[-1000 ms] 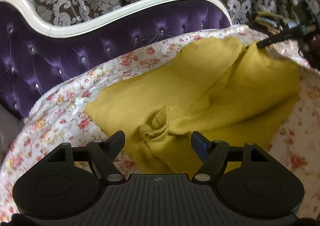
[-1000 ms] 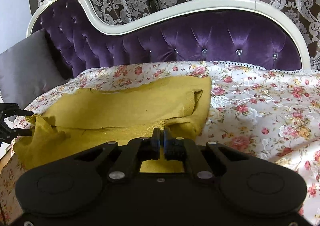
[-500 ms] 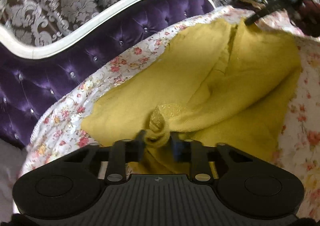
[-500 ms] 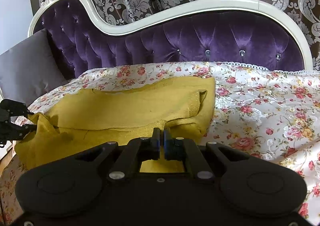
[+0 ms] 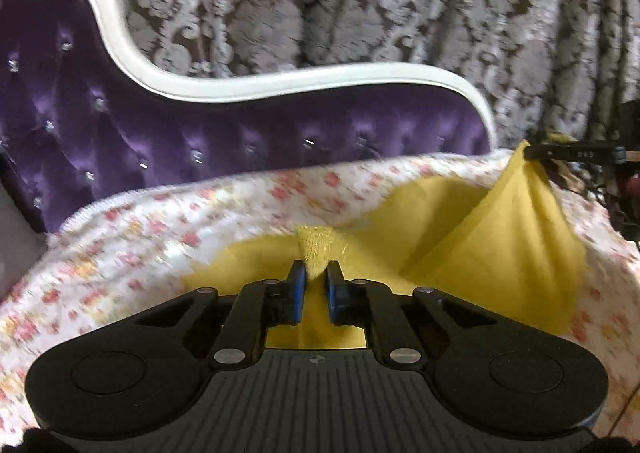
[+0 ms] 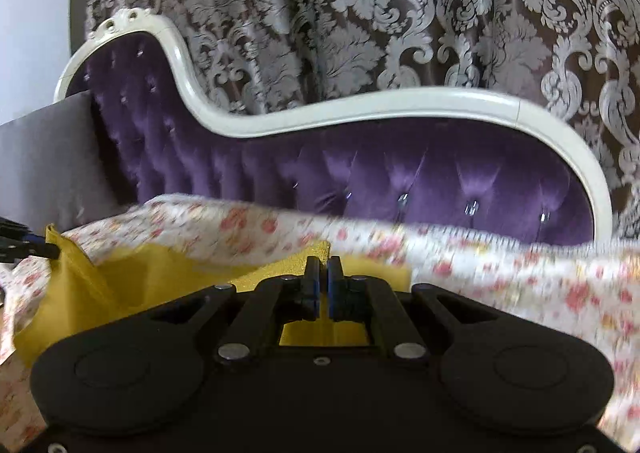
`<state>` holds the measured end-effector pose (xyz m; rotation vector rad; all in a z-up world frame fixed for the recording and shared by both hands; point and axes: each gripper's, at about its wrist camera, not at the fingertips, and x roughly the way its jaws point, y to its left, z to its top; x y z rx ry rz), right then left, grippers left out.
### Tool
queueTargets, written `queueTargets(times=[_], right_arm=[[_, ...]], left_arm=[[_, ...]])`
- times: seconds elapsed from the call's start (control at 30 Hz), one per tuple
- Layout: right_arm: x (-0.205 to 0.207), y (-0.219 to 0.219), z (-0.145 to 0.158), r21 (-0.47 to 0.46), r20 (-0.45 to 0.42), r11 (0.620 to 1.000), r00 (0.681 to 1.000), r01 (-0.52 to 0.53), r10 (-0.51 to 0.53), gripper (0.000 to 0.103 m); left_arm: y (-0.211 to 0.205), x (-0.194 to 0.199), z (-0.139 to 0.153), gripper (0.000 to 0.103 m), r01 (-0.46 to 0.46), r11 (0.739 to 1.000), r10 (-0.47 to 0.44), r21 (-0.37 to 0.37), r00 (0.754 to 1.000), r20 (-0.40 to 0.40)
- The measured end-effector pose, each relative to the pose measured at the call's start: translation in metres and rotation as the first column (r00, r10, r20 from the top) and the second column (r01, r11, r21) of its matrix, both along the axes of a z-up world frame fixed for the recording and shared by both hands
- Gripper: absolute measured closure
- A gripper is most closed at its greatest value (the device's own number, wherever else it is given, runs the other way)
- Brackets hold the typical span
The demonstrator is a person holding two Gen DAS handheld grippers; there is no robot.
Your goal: Fold small clothes
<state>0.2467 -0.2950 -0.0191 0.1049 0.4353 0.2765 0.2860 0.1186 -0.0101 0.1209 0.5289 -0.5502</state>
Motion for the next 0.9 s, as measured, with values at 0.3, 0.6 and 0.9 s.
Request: queueTargets(times=[0.3, 0.6, 0.9], right_arm=[[0.08, 0.007, -0.045, -0.063, -0.11, 0.997, 0.992, 0.051, -0.057, 0.094], [0.075, 0.004, -0.062, -0.05, -0.148, 0.997, 0.987, 0.059, -0.066, 0.094], [0.071, 0.01, -0.06, -0.059, -0.147, 0.998, 0.988, 0.028, -0.036, 0.094]], left_arm=[[0.003, 0.059, -0.033, 0.092, -0.185, 0.983, 0.184, 0.0, 0.975, -0.126], [0.017, 0.072, -0.048, 0.085, -0.219, 0.972, 0.196, -0.09, 0.957, -0.213], [0.007, 0.068, -0.061, 0.081, -0.218, 0.972, 0.191, -0.089, 0.951, -0.244]])
